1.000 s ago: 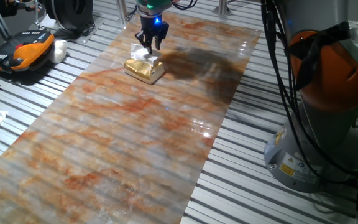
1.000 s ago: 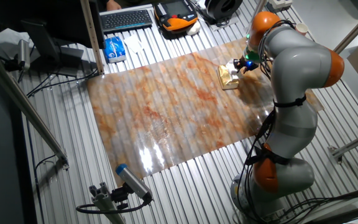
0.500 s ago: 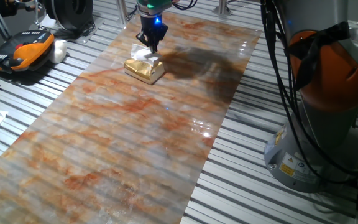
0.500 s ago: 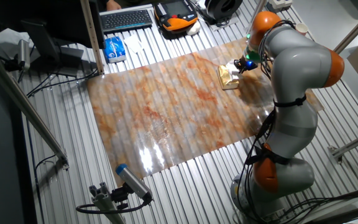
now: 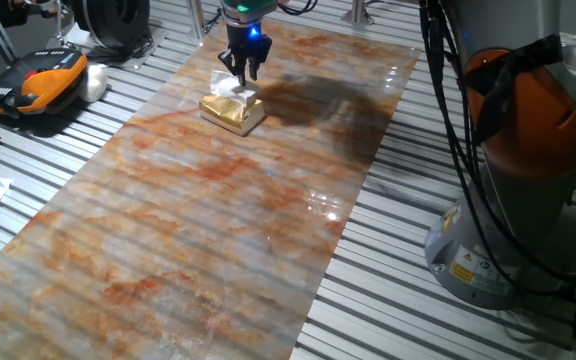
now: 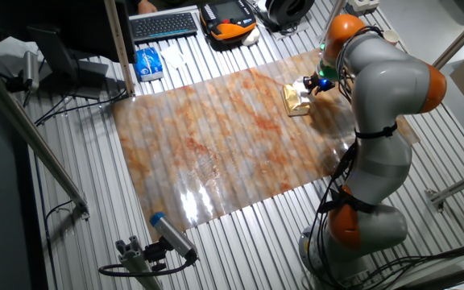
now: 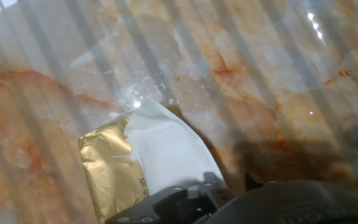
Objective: Pull out a napkin
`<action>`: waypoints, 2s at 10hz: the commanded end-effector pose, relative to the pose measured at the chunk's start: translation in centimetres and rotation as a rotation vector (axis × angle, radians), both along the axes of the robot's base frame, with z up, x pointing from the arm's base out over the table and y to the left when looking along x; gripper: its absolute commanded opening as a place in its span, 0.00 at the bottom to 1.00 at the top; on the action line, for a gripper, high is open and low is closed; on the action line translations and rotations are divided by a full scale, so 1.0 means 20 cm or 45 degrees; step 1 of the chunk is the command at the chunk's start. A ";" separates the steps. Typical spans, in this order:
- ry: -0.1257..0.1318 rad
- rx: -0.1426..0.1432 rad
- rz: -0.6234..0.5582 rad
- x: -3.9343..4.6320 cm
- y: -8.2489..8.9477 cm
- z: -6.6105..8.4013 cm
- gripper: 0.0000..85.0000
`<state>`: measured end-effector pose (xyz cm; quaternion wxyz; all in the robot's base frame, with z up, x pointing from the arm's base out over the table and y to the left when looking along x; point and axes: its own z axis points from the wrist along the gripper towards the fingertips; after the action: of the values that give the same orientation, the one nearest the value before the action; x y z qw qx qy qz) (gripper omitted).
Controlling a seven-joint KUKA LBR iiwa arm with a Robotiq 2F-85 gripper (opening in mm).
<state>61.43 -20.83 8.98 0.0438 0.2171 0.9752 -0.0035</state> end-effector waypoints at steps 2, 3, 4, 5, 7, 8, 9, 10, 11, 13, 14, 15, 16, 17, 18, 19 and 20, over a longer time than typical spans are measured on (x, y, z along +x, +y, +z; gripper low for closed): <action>0.006 0.012 0.013 0.001 0.00 0.00 0.00; 0.005 0.020 0.021 0.000 0.00 0.00 0.00; 0.007 0.030 0.028 -0.001 0.00 0.00 0.00; 0.009 0.025 0.025 -0.001 0.00 0.00 0.00; 0.011 0.023 0.027 -0.001 0.00 0.00 0.00; 0.011 0.036 0.020 -0.001 0.00 0.00 0.00; -0.007 0.002 -0.001 -0.007 -0.01 -0.01 0.20; -0.017 -0.022 -0.011 -0.010 -0.02 -0.02 0.40; -0.023 -0.023 -0.012 -0.013 -0.02 -0.02 0.40; -0.029 -0.026 -0.016 -0.019 -0.02 -0.01 0.40; -0.029 -0.026 -0.018 -0.018 -0.03 0.00 0.40; -0.036 -0.029 -0.028 -0.017 -0.02 -0.01 0.40; -0.037 -0.036 -0.040 -0.019 0.00 -0.02 0.40; -0.036 -0.018 -0.041 -0.019 0.00 -0.02 0.40; -0.040 -0.025 -0.043 -0.018 0.00 -0.02 0.40; -0.041 -0.023 -0.047 -0.018 0.01 -0.02 0.40; -0.041 -0.023 -0.053 -0.019 0.02 -0.03 0.40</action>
<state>61.04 -20.29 8.34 0.0618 0.2381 0.9692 -0.0100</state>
